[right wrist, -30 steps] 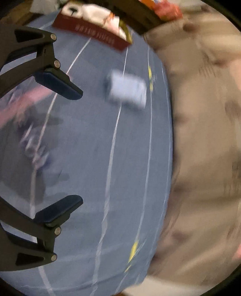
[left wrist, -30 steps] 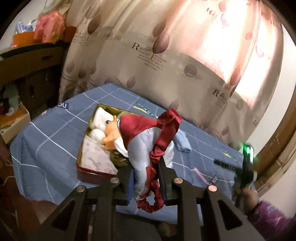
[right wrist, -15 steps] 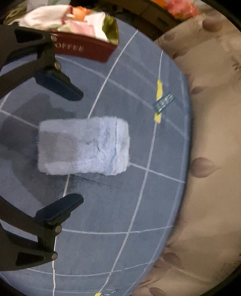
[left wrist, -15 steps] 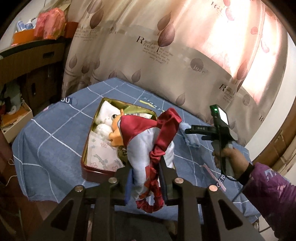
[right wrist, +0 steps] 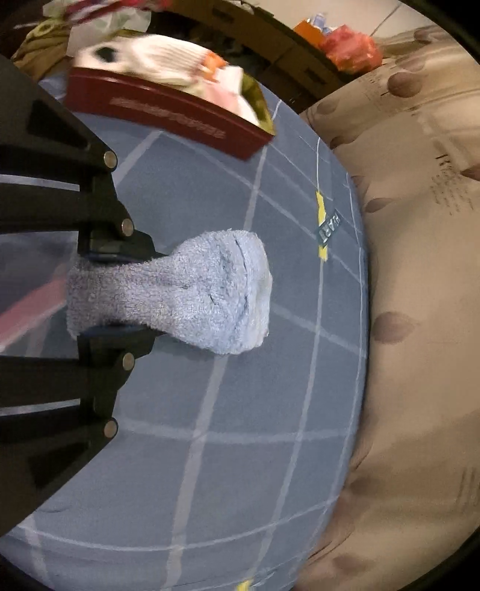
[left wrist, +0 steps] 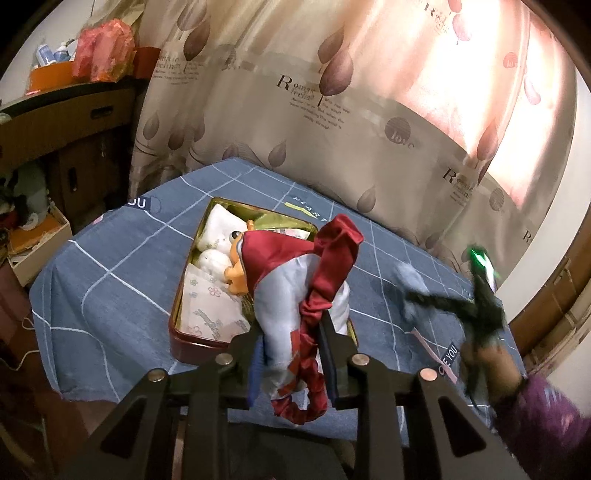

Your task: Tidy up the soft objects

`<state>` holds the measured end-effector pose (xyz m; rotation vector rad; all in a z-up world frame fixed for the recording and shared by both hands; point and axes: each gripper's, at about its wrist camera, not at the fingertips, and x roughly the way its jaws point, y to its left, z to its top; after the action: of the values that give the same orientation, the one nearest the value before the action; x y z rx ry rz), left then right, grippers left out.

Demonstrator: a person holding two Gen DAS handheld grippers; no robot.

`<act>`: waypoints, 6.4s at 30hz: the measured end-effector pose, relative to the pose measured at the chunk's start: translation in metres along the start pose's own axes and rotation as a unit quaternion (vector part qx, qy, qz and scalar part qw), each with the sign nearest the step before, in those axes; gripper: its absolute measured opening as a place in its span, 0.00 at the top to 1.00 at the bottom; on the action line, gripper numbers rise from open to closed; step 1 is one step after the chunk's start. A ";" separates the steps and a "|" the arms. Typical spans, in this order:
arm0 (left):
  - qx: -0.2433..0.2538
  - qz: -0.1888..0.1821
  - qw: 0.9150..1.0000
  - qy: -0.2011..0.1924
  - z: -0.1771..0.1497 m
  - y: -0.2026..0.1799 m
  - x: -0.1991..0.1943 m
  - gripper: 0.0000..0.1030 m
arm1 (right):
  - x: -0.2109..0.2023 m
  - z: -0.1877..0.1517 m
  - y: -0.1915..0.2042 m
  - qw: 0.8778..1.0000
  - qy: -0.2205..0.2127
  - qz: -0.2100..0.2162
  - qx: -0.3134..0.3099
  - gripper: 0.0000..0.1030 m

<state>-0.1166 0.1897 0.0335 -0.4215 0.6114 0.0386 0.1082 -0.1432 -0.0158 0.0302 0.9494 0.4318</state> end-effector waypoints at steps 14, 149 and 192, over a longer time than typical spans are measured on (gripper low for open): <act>0.015 0.009 1.000 0.014 0.045 -0.009 0.011 0.74 | -0.035 -0.071 -0.039 0.999 -0.039 -0.031 0.010 0.78; -0.023 0.237 0.970 0.043 0.007 0.060 0.000 0.38 | -0.024 -0.050 0.270 0.960 -0.077 0.188 -0.194 0.51; 0.122 0.192 0.968 -0.105 -0.007 -0.035 -0.059 0.22 | -0.188 -0.105 0.212 0.944 -0.297 0.055 -0.131 0.01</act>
<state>-0.1628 0.1605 0.0747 -0.0543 0.4737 0.3705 -0.1425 -0.0363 0.1142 -0.0279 0.2922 0.6061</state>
